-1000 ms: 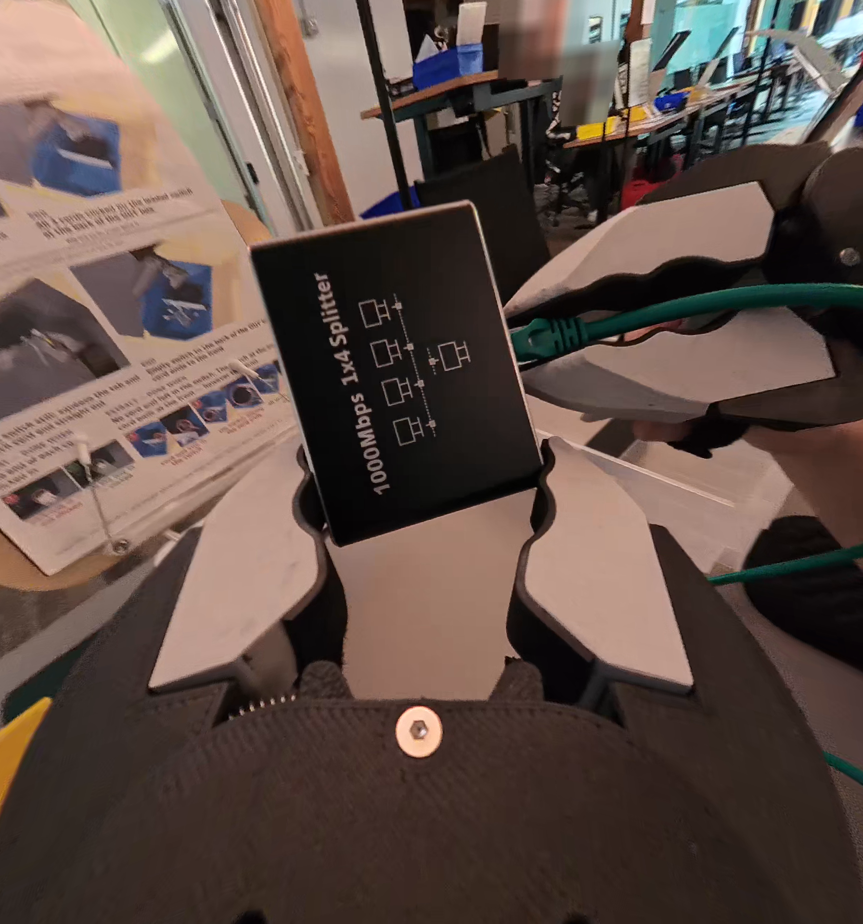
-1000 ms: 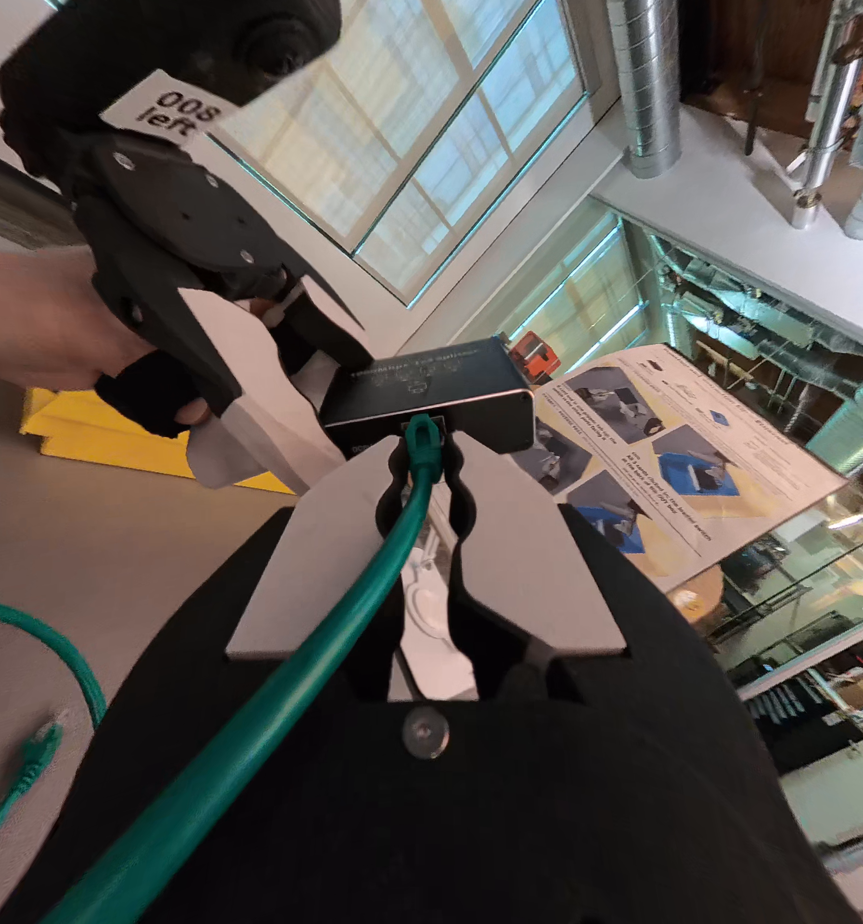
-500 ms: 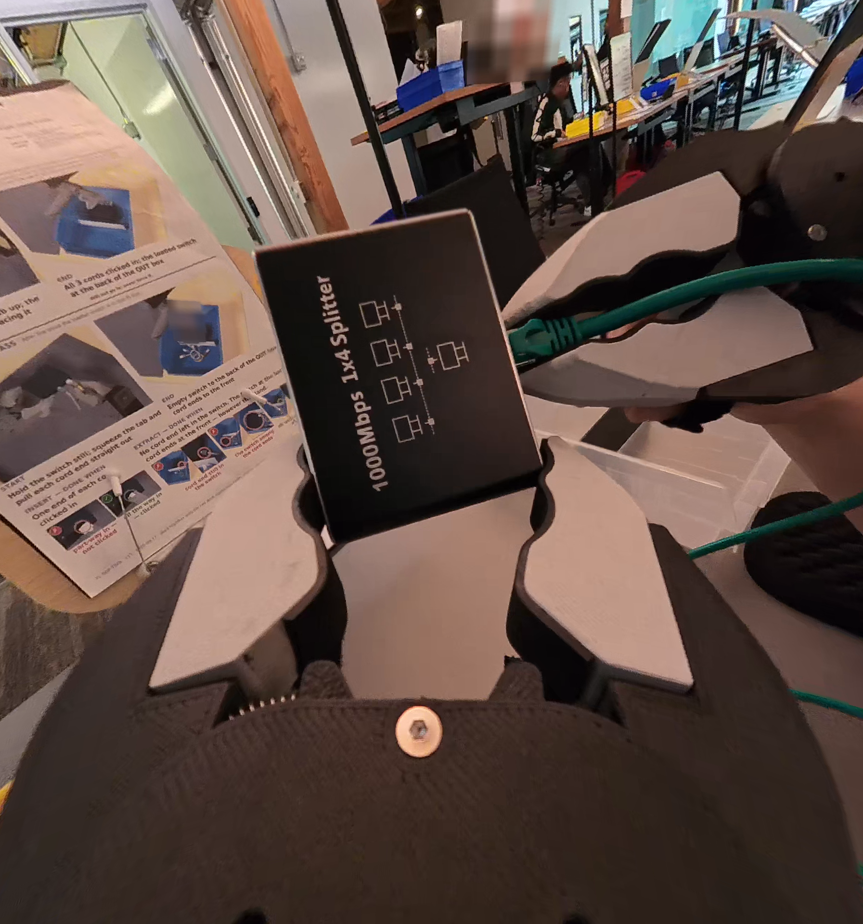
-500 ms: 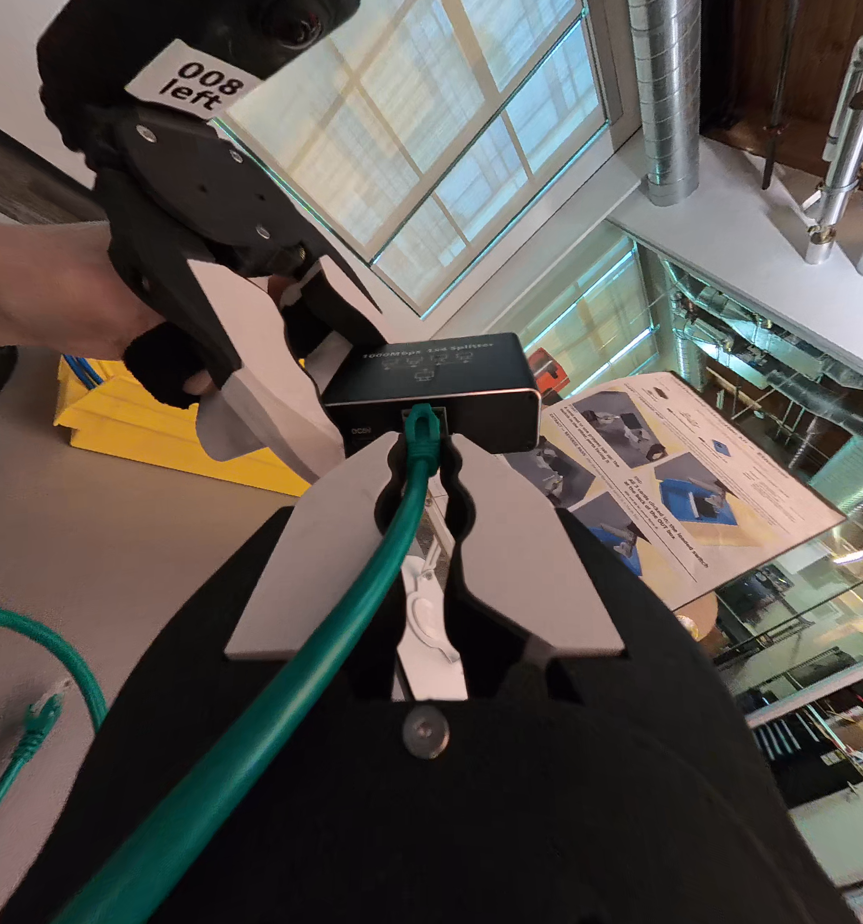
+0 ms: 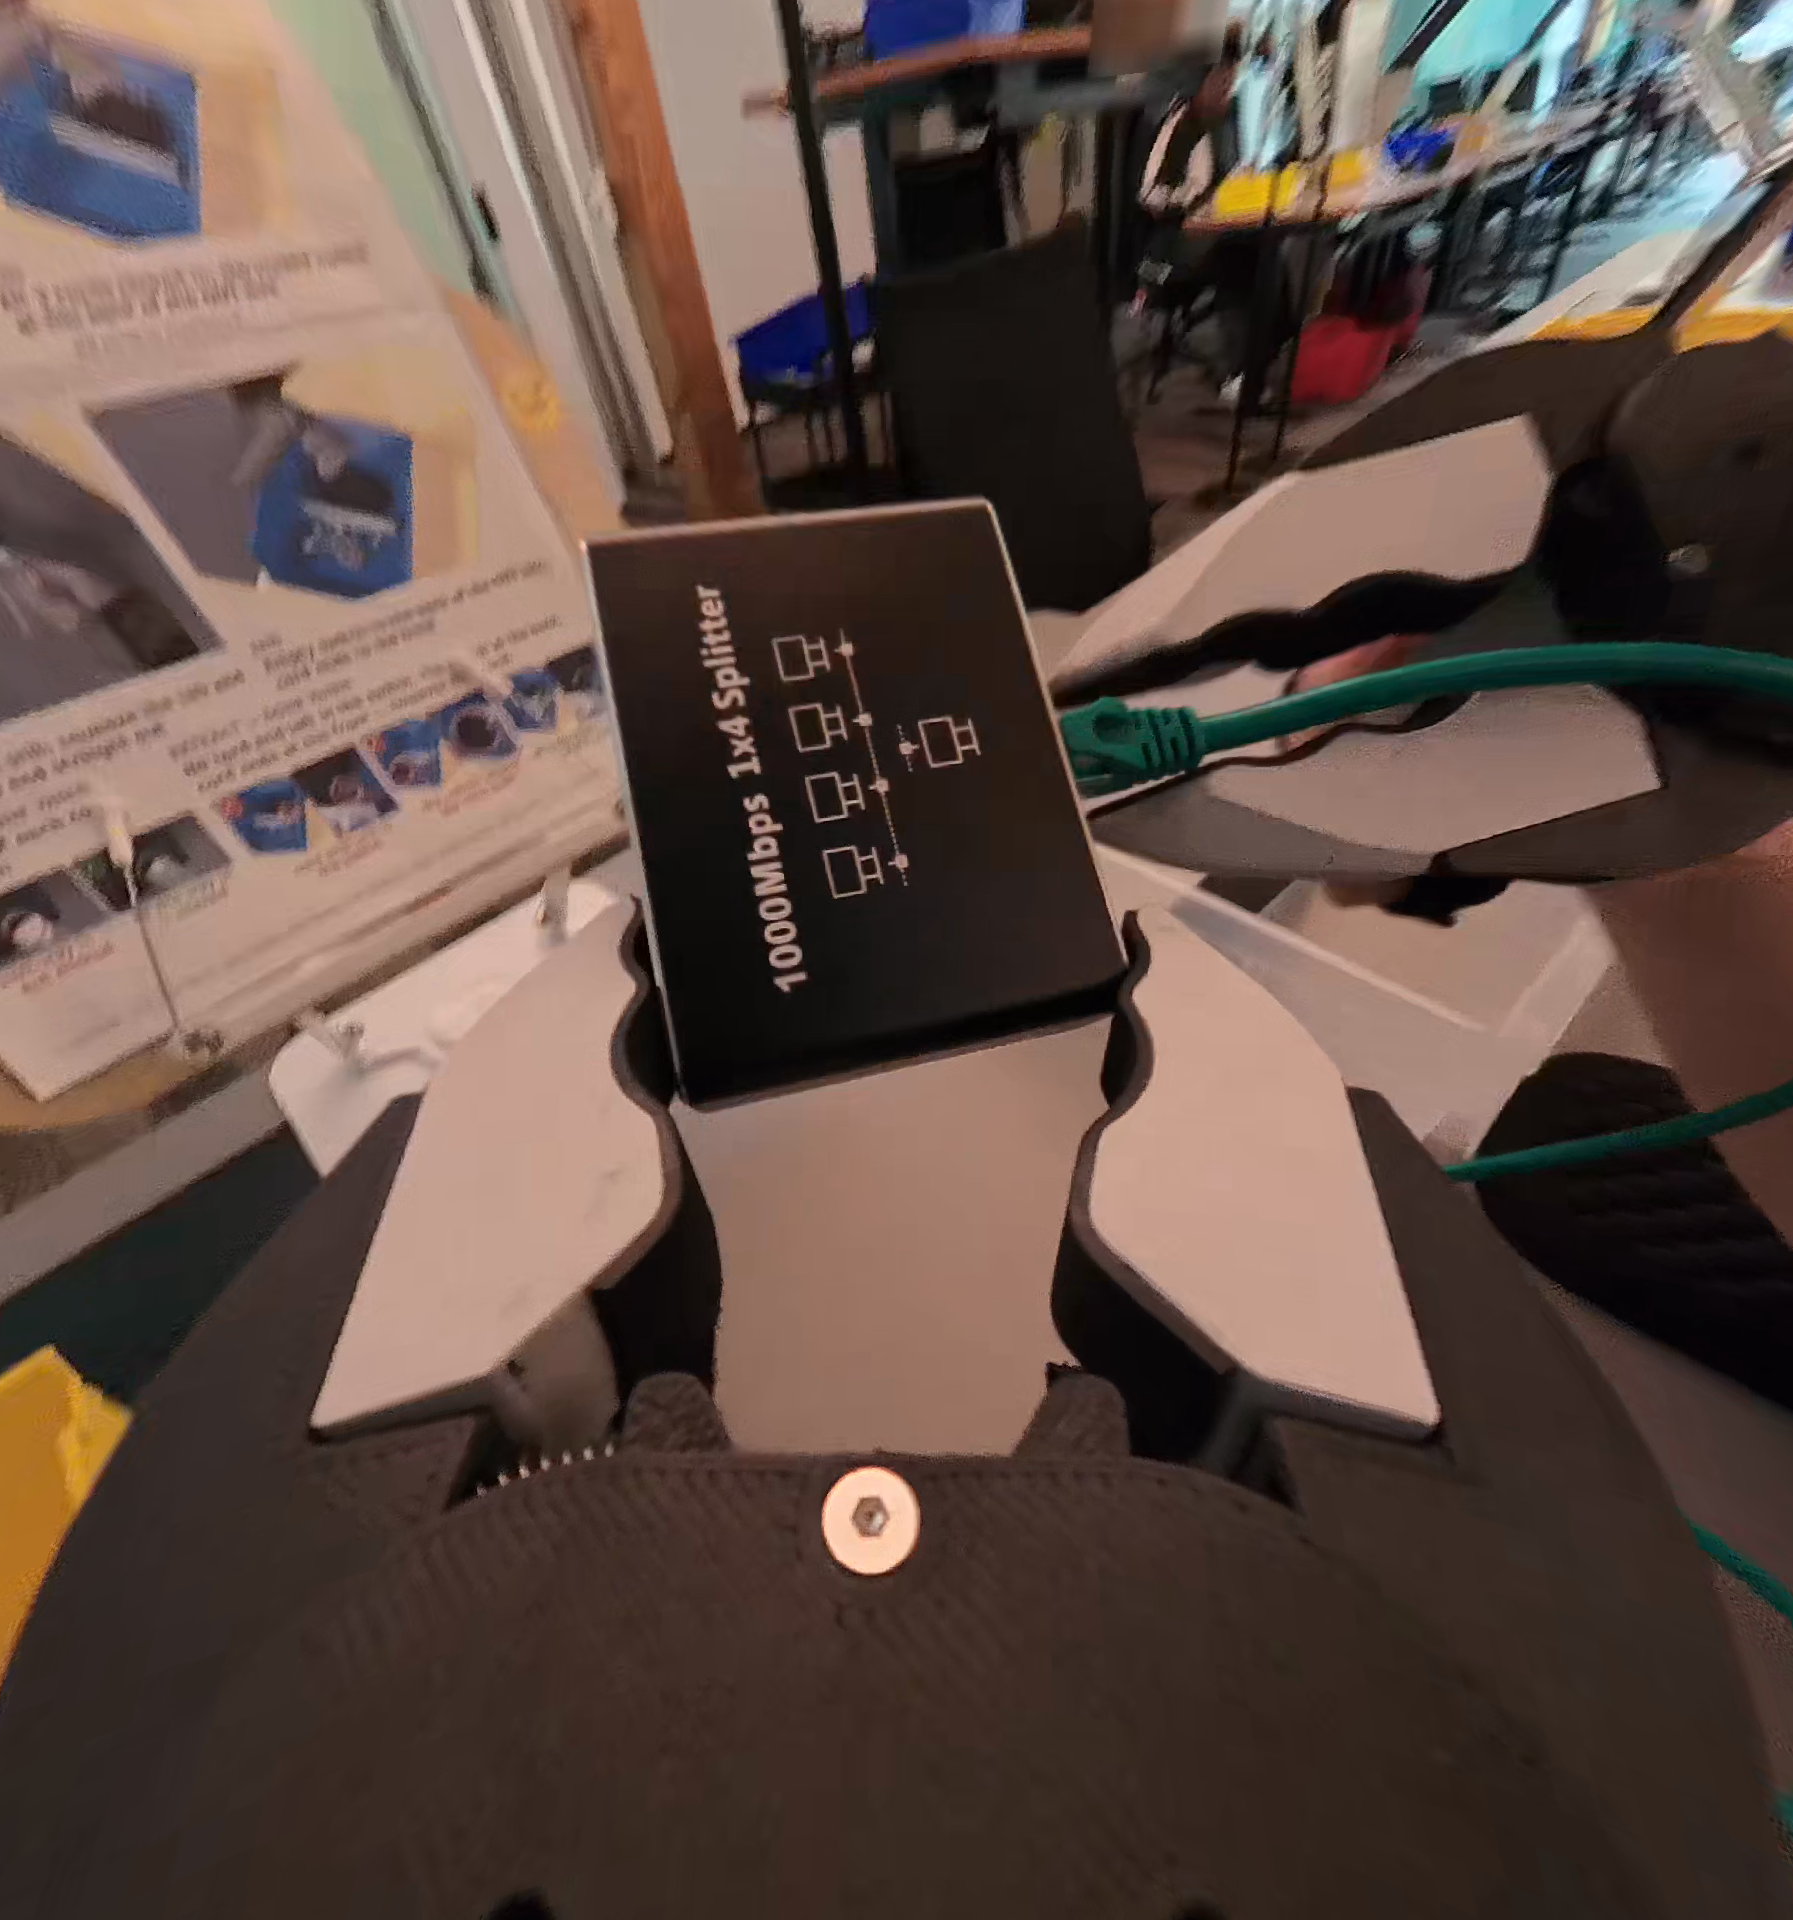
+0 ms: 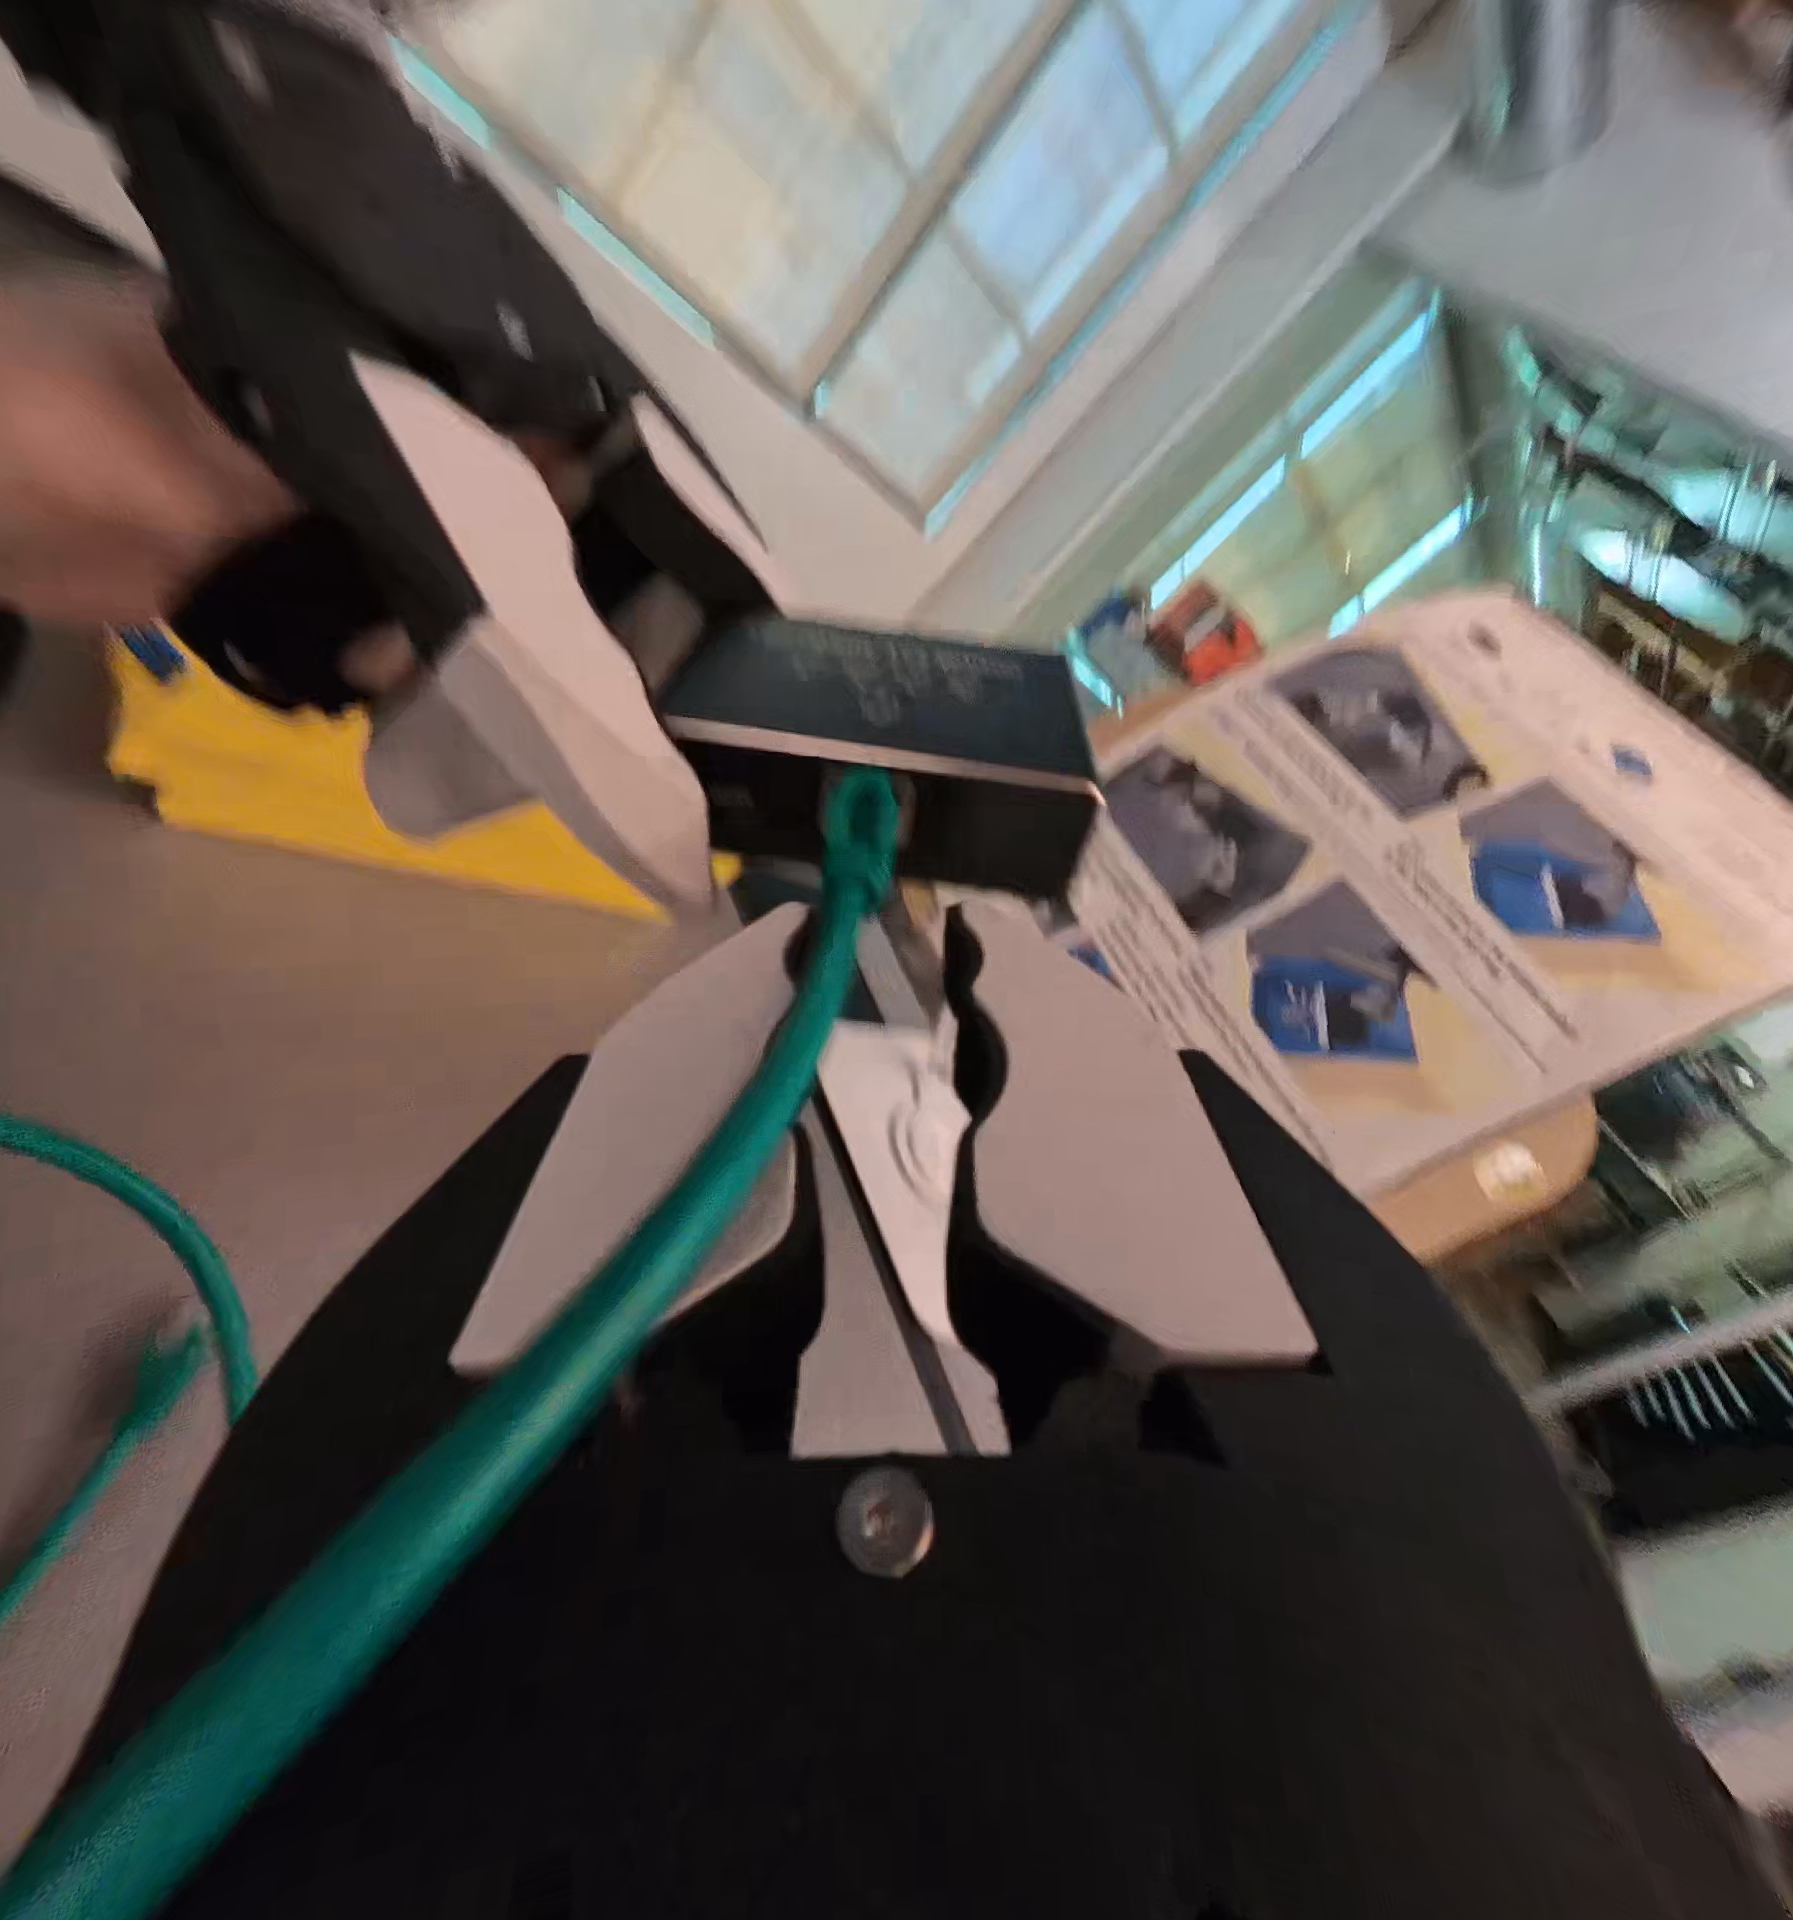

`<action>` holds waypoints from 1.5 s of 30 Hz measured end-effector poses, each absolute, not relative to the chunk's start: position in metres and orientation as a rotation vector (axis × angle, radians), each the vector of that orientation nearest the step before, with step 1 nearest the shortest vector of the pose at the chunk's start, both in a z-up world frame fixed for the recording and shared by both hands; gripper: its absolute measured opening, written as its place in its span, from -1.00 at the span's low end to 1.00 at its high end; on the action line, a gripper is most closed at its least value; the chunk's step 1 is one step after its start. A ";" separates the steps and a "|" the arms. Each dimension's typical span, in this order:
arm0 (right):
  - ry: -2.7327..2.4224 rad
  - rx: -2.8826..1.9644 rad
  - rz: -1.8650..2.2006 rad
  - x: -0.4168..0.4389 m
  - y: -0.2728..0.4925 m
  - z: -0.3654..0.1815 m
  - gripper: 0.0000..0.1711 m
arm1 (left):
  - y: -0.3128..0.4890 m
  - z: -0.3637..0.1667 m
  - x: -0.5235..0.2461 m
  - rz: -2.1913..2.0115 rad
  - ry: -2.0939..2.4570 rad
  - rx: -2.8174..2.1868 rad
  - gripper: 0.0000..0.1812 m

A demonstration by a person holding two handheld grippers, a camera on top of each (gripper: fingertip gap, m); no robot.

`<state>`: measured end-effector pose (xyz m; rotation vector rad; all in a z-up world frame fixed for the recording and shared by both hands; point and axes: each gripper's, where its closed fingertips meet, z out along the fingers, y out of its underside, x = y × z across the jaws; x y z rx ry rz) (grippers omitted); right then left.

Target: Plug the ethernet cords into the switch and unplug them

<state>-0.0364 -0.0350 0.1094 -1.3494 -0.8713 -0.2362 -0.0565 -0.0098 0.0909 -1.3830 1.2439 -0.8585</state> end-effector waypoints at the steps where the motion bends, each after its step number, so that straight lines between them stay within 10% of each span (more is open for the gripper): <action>1: -0.865 -1.420 -0.273 -0.023 -0.032 0.102 -0.70 | -0.001 0.086 -0.059 -0.838 1.228 -1.426 -0.10; 16: -0.481 -1.694 0.540 -0.011 -0.014 0.075 -0.62 | 0.018 0.054 -0.065 -0.713 1.340 -1.498 -0.11; 33: -0.503 -1.548 0.203 0.019 -0.051 0.127 -0.62 | 0.003 -0.153 -0.029 -0.612 1.902 -1.951 -0.11; 45: -0.567 -1.557 0.117 0.015 -0.054 0.125 -0.59 | 0.010 -0.131 -0.032 -0.616 1.851 -1.892 -0.06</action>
